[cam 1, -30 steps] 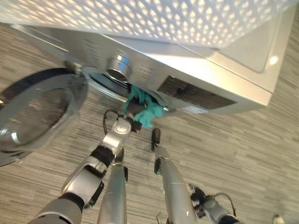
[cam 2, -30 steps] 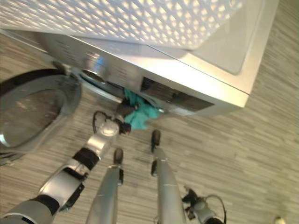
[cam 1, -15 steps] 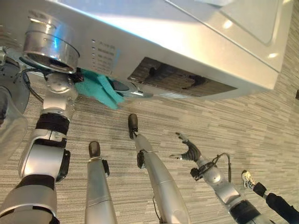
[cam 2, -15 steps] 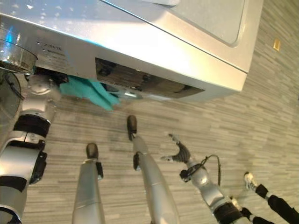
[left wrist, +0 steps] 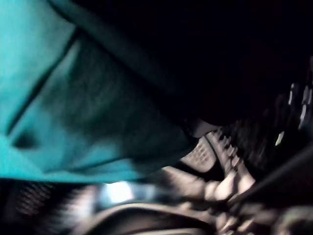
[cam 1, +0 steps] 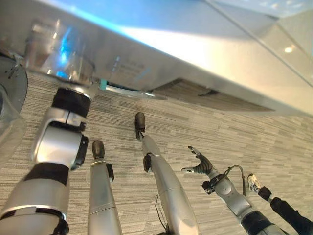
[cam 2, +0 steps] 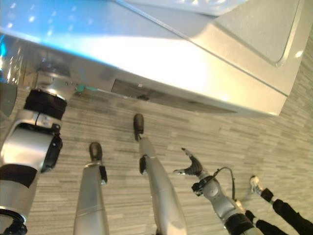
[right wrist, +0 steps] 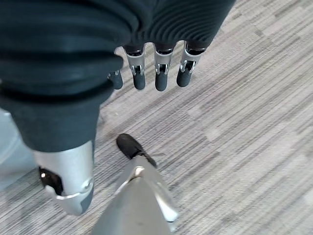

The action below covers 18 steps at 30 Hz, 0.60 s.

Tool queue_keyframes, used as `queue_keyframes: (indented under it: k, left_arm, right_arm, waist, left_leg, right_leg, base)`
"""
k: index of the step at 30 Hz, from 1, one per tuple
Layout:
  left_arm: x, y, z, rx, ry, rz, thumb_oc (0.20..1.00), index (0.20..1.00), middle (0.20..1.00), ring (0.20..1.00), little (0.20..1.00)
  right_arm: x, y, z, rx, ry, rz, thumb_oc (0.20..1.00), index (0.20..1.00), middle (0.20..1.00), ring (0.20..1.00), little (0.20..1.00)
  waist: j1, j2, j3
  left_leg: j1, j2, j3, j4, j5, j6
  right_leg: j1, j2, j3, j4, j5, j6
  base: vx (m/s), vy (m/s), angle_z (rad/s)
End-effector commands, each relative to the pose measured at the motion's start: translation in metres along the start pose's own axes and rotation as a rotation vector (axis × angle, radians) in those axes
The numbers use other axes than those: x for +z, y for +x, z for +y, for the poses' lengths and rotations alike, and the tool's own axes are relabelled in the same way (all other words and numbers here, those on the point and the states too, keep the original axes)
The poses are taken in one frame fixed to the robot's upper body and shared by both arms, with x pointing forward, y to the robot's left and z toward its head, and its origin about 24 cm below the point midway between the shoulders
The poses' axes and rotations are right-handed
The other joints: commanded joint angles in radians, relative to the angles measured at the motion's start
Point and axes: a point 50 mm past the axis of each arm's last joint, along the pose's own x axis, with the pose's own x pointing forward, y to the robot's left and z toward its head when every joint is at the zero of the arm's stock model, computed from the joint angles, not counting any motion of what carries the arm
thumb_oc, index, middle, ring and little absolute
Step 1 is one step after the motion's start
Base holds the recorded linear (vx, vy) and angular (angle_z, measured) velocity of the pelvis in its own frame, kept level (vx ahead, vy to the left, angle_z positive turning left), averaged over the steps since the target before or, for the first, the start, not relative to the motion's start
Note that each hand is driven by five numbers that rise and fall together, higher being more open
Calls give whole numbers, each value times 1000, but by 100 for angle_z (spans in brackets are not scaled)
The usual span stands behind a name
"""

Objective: Grab the laundry basket,head to the washer,open it,put in the laundry and shut it.

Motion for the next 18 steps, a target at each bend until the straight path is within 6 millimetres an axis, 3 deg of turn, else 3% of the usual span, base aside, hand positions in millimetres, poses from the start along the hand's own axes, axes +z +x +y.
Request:
queue_keyframes:
  k: [1, 2, 3, 4, 5, 6, 7, 8, 9, 10, 11, 12, 13, 15, 17, 18]
  left_arm:
    - [69, -37, -159, -530, -215, -299, 200, 200, 200, 200, 200]
    - [56, -28, -149, -515, -105, -260, 200, 200, 200, 200, 200]
    - [56, -28, -150, -516, -106, -260, 1000, 1000, 1000, 1000, 1000]
    - [12, 9, -103, -453, 386, -81, 1000, 1000, 1000, 1000, 1000]
    - [13, 10, -104, -457, 387, -84, 1000, 1000, 1000, 1000, 1000]
    - [-7, 42, -21, -401, 1163, 131, 1000, 1000, 1000, 1000, 1000]
    - [-5, 43, -22, -404, 1167, 127, 1000, 1000, 1000, 1000, 1000]
    - [-4, 46, 4, -370, 1395, 160, 1000, 1000, 1000, 1000, 1000]
    - [-5, 46, 13, -358, 1494, 170, 1000, 1000, 1000, 1000, 1000]
    - [-25, 35, 50, -377, 1722, 330, 1000, 1000, 1000, 1000, 1000]
    - [-26, 34, 50, -379, 1723, 331, 1000, 1000, 1000, 1000, 1000]
    - [-39, 22, 77, -414, 1868, 447, 1000, 1000, 1000, 1000, 1000]
    - [-50, 13, 89, -461, 1960, 501, 1000, 1000, 1000, 1000, 1000]
    - [-70, -9, 113, -551, 2070, 603, 1000, 1000, 1000, 1000, 1000]
    - [-86, -26, 121, -628, 2084, 628, 1000, 1000, 1000, 1000, 1000]
    - [-101, -45, 127, -699, 2048, 627, 1000, 1000, 1000, 1000, 1000]
  right_arm:
    - [-17, -16, -40, -61, -138, 45, 1000, 1000, 1000, 1000, 1000]
    - [-19, -19, -41, -60, -135, 53, 1000, 1000, 1000, 1000, 1000]
    - [-19, -19, -41, -60, -134, 53, 1000, 1000, 1000, 1000, 1000]
    - [-21, -20, -46, -59, -132, 58, 1000, 1000, 1000, 1000, 1000]
    - [-20, -19, -45, -60, -130, 54, 1000, 1000, 1000, 1000, 1000]
    - [-26, -19, -56, -66, -165, 85, 1000, 1000, 1000, 1000, 1000]
    - [-25, -18, -56, -66, -162, 82, 1000, 1000, 1000, 1000, 1000]
    - [-28, -21, -59, -65, -184, 98, 1000, 1000, 1000, 1000, 1000]
    - [-29, -21, -58, -56, -183, 100, 1000, 1000, 1000, 1000, 1000]
    - [-31, -23, -57, -32, -192, 108, 1000, 1000, 1000, 1000, 1000]
    - [-32, -23, -57, -31, -192, 110, 1000, 1000, 1000, 1000, 1000]
    - [-34, -25, -55, -12, -202, 119, 1000, 1000, 1000, 1000, 1000]
    - [-37, -26, -54, 6, -208, 133, 1000, 1000, 1000, 1000, 1000]
    - [-40, -28, -53, 24, -212, 143, 1000, 1000, 1000, 1000, 1000]
    - [-43, -29, -52, 25, -208, 157, 1000, 1000, 1000, 1000, 1000]
    - [-48, -31, -48, 29, -195, 179, 1000, 1000, 1000, 1000, 1000]
  waist:
    - [-42, 80, -13]
    - [-43, 81, -16]
    - [-43, 81, -15]
    - [-41, 99, -22]
    - [-42, 95, -19]
    - [-39, 116, -22]
    - [-40, 111, -19]
    - [-39, 119, -23]
    - [-36, 119, -26]
    - [-33, 121, -35]
    - [-32, 121, -35]
    - [-32, 120, -38]
    - [-32, 119, -43]
    - [-26, 119, -50]
    - [-14, 125, -52]
    - [7, 131, -47]
  left_leg:
    - [154, 96, 9, -211, 37, 9]
    - [165, 95, 12, -221, 42, 7]
    - [166, 95, 12, -222, 42, 7]
    - [181, 97, 11, -231, 47, 4]
    - [181, 95, 12, -233, 51, 4]
    - [198, 98, 17, -243, 58, 3]
    - [198, 96, 17, -244, 61, 3]
    - [205, 98, 19, -247, 62, 3]
    - [216, 100, 18, -253, 62, 2]
    - [236, 104, 18, -262, 64, -1]
    - [238, 104, 18, -263, 64, -2]
    - [250, 108, 18, -266, 62, -3]
    - [262, 112, 21, -271, 60, -4]
    - [285, 116, 21, -278, 55, -7]
    - [308, 115, 18, -288, 54, -9]
    - [326, 111, 15, -291, 53, -9]
  right_leg:
    - [50, 3, -17, 33, -183, 78]
    - [59, 5, -15, 23, -180, 77]
    - [60, 5, -15, 22, -180, 77]
    - [74, 8, -14, 16, -178, 75]
    - [74, 6, -14, 14, -175, 74]
    - [91, 5, -16, 13, -174, 73]
    - [91, 3, -16, 12, -173, 73]
    - [97, 1, -18, 13, -173, 73]
    - [103, 1, -19, 16, -176, 73]
    - [118, 2, -25, 20, -184, 71]
    - [120, 2, -25, 20, -184, 71]
    - [127, 4, -26, 22, -187, 70]
    - [138, 5, -26, 22, -190, 69]
    - [160, 6, -29, 22, -196, 67]
    - [185, 1, -32, 20, -201, 66]
    - [211, -7, -38, 18, -208, 64]
  base:
    - [36, -2, -14]
    - [25, -5, -15]
    - [14, 21, -17]
    - [1, 18, -13]
    - [9, 58, -17]
    - [-4, 38, -19]
    - [8, 65, -18]
    - [4, 25, -10]
    - [11, 39, -1]
    - [6, 12, 3]
    - [2, 23, 6]
    - [4, 15, 4]
    - [0, 0, 0]
    - [6, 11, -4]
    - [-9, 2, -5]
    - [-23, 1, -5]
